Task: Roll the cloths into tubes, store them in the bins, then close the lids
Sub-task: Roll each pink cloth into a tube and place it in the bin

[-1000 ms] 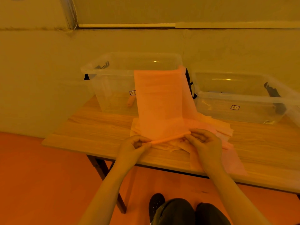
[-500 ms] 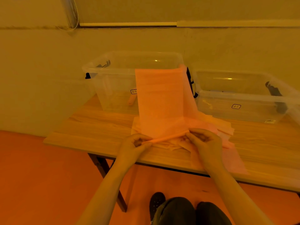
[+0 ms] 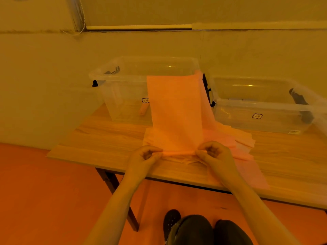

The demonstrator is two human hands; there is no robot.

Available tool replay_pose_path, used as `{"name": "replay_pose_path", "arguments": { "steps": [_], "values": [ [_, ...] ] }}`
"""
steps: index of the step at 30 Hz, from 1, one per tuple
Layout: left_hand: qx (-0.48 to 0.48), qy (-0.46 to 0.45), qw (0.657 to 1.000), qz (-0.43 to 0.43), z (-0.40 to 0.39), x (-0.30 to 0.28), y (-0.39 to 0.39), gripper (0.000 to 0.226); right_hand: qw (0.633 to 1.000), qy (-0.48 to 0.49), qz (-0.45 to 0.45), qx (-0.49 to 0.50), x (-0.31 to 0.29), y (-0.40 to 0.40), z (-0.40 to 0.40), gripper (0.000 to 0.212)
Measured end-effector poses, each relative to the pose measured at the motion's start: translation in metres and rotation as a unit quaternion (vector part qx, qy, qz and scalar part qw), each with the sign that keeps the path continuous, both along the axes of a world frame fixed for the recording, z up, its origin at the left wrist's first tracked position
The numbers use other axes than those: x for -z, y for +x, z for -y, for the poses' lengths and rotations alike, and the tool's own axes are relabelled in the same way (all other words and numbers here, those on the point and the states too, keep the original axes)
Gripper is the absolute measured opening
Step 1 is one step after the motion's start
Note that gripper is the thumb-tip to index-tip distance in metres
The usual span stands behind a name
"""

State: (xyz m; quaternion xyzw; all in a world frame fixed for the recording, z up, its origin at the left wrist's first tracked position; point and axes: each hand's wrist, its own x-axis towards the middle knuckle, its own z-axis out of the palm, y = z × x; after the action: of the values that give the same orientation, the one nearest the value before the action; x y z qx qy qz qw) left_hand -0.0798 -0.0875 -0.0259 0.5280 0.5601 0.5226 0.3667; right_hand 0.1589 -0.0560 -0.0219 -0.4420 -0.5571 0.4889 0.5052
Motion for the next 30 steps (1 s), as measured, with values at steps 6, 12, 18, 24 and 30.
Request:
{"name": "replay_pose_path", "arguments": {
  "steps": [6,12,18,24,30],
  "values": [
    [0.005,-0.005,1.0,-0.019,-0.0006,0.0001,-0.0003,0.018,0.999,0.006,0.032,-0.036,-0.0039,-0.0013,0.0028,0.009],
    [0.034,-0.002,0.999,-0.012,0.0035,-0.002,0.0014,0.015,1.0,-0.001,0.013,-0.028,-0.0044,-0.0022,0.002,0.007],
    [0.019,-0.008,1.0,-0.016,0.0051,-0.0033,0.0019,0.008,0.999,0.002,0.018,-0.03,-0.0072,-0.0023,0.0056,0.013],
    [0.049,-0.01,0.999,0.002,0.0052,-0.0022,0.0017,0.015,0.999,0.016,0.023,-0.033,-0.0082,-0.0026,0.0073,0.008],
    [0.034,-0.016,0.999,-0.016,0.0039,-0.0013,0.0007,0.012,0.999,0.019,0.035,-0.017,-0.005,-0.0017,0.0054,0.013]
  ]
}}
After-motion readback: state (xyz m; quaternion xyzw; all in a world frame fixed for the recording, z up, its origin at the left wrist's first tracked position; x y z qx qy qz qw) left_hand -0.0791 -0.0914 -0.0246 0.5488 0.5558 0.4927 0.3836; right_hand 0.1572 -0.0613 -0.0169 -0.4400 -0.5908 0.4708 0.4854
